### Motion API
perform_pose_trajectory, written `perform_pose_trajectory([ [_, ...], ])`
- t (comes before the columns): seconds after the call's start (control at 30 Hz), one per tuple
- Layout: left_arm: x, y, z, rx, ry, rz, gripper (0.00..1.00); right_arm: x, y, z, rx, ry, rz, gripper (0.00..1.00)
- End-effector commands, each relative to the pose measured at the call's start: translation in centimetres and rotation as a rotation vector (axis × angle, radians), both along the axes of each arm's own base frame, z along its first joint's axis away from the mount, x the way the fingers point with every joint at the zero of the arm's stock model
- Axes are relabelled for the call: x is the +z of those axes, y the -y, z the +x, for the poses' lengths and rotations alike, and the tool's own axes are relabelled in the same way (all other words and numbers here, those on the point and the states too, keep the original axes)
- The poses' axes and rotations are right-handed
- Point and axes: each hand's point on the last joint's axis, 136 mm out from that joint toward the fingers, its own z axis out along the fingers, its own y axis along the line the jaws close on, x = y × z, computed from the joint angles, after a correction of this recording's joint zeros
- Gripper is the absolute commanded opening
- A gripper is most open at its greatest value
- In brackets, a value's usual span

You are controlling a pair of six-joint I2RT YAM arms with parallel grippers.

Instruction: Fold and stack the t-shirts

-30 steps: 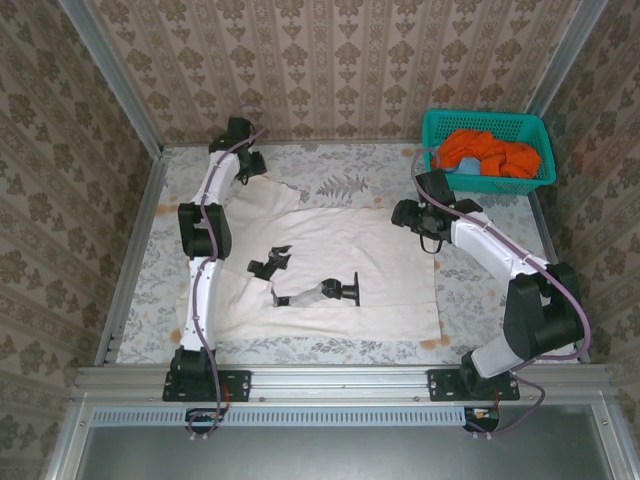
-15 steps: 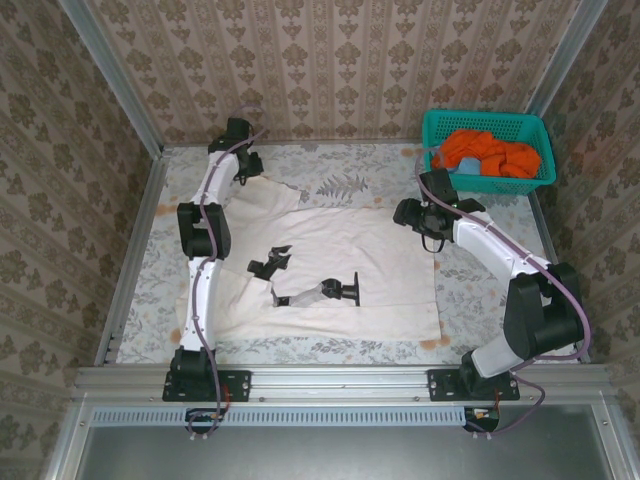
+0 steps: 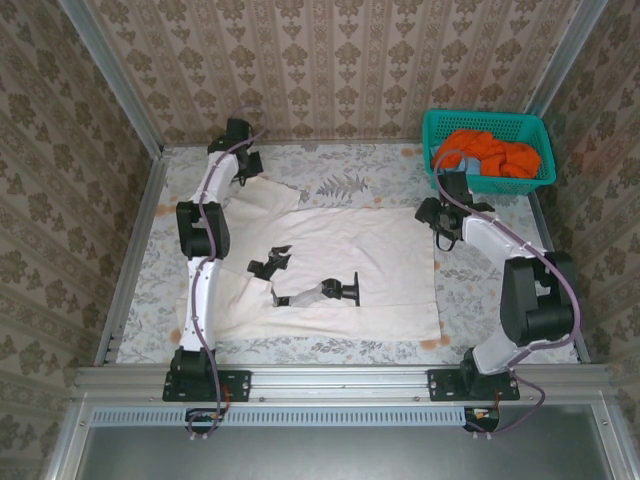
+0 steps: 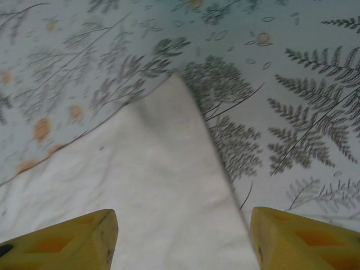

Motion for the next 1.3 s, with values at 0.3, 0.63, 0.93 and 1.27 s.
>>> perform_pose_trajectory([
  [0.3, 4.7, 5.7, -2.6, -0.083, 0.069, -0.039, 0.0, -3.6, 2.3, 6.4, -0.1, 0.135, -0.014, 0.5],
  [0.63, 6.6, 5.5, -4.3, -0.103, 0.081, -0.009, 0.0, -4.3, 3.5, 8.7, -0.156, 0.167, 0.024, 0.49],
  [0.93, 7.4, 5.8, -4.5, -0.128, 0.091, -0.015, 0.0, -5.3, 3.1, 8.8, -0.149, 0.081, 0.033, 0.47],
  [1.27, 8.5, 6.8, -5.0, -0.172, 0.101, -0.034, 0.0, -5.8, 2.4, 7.9, -0.145, 0.069, 0.077, 0.41],
])
